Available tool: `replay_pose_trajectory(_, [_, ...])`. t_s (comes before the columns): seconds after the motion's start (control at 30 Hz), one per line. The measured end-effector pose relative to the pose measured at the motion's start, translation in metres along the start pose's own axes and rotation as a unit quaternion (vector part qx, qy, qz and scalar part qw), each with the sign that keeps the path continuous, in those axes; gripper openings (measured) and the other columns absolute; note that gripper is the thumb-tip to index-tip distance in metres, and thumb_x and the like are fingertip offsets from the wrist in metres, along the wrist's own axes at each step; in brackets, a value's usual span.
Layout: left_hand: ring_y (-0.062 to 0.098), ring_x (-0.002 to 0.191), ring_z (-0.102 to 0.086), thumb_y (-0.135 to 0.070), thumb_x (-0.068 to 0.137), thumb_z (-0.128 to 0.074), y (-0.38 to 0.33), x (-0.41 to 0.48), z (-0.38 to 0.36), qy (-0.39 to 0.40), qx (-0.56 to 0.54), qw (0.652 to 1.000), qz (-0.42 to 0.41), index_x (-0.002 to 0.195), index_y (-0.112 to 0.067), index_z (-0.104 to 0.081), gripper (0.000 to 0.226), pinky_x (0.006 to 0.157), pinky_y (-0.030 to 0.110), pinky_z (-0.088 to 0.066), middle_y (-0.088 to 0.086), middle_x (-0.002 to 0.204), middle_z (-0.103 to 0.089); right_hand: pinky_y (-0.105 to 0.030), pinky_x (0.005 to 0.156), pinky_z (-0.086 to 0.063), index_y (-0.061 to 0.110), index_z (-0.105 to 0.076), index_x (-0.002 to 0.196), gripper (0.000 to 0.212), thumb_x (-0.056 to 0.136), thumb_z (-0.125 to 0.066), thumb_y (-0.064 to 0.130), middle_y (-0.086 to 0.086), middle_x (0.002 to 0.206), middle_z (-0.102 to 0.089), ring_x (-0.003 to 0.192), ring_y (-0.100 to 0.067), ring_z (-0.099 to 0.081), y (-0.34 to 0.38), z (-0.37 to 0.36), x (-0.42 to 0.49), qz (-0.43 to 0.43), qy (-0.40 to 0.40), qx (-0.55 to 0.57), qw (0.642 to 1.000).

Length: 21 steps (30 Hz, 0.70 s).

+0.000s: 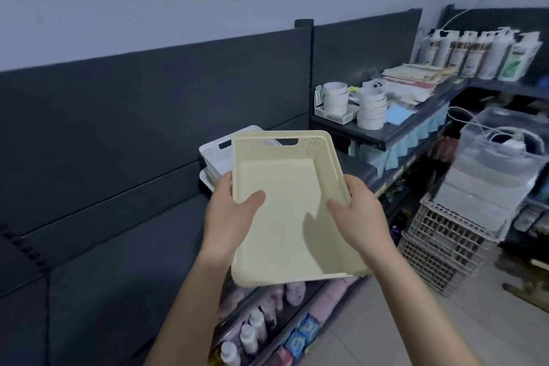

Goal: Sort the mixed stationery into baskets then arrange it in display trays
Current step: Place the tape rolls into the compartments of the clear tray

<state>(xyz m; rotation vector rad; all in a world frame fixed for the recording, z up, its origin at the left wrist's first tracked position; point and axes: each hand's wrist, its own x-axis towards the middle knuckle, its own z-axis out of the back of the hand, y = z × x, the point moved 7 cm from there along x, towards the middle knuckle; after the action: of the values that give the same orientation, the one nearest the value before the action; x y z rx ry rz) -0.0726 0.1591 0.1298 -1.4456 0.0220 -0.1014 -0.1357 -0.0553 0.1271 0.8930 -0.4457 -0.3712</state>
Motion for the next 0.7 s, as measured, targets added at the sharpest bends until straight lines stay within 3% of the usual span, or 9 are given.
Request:
replay_pose_trajectory(0.13, [0.007,0.085,-0.068,-0.018,0.08,-0.065,-0.016,0.037,-0.004,-0.069,0.016,0.997,-0.01,0.104,-0.037,-0.057,0.032,0.072,0.033,-0.056,-0.017,0.095,-0.068,-0.035,0.068,-0.047,0.016,-0.052,0.108,0.024,0.084,-0.054,0.016,0.003,0.091,-0.06,0.082,-0.02,-0.057,0.014,-0.011,0.062,0.05,0.04,0.019,0.998])
replay_pose_trajectory(0.23, [-0.002,0.08,-0.065,-0.018,0.08,-0.065,-0.022,0.067,-0.001,-0.113,0.028,0.993,-0.015,0.091,-0.047,-0.052,0.033,0.066,0.025,-0.052,-0.023,0.088,-0.066,-0.032,0.065,-0.042,0.019,-0.052,0.111,0.028,0.083,-0.055,0.016,0.005,0.092,-0.06,0.083,-0.018,-0.056,0.023,-0.028,0.105,0.078,0.064,0.037,0.994])
replay_pose_trajectory(0.4, [-0.001,0.083,-0.061,-0.018,0.081,-0.064,-0.014,0.114,0.009,-0.161,0.044,0.986,-0.011,0.112,-0.034,-0.051,0.038,0.059,0.021,-0.045,-0.021,0.093,-0.062,-0.025,0.057,-0.042,0.019,-0.053,0.107,0.024,0.083,-0.055,0.016,0.009,0.089,-0.06,0.077,-0.009,-0.056,0.034,-0.067,0.16,0.102,0.094,0.047,0.989])
replay_pose_trajectory(0.5, [0.0,0.083,-0.06,-0.018,0.08,-0.064,-0.009,0.136,0.015,-0.182,0.045,0.982,-0.01,0.115,-0.031,-0.051,0.039,0.058,0.022,-0.044,-0.019,0.093,-0.062,-0.021,0.055,-0.037,0.023,-0.054,0.109,0.027,0.083,-0.055,0.016,0.012,0.088,-0.059,0.075,-0.001,-0.053,0.039,-0.086,0.183,0.107,0.11,0.046,0.987])
replay_pose_trajectory(0.7, [0.005,0.078,-0.065,-0.019,0.078,-0.063,0.008,0.159,0.015,-0.191,0.027,0.981,0.017,0.108,-0.029,-0.056,0.032,0.056,0.023,-0.047,-0.016,0.087,-0.067,-0.025,0.051,-0.036,0.017,-0.055,0.099,0.016,0.083,-0.054,0.018,0.003,0.083,-0.06,0.071,-0.012,-0.054,0.04,-0.111,0.212,0.127,0.138,-0.028,0.982])
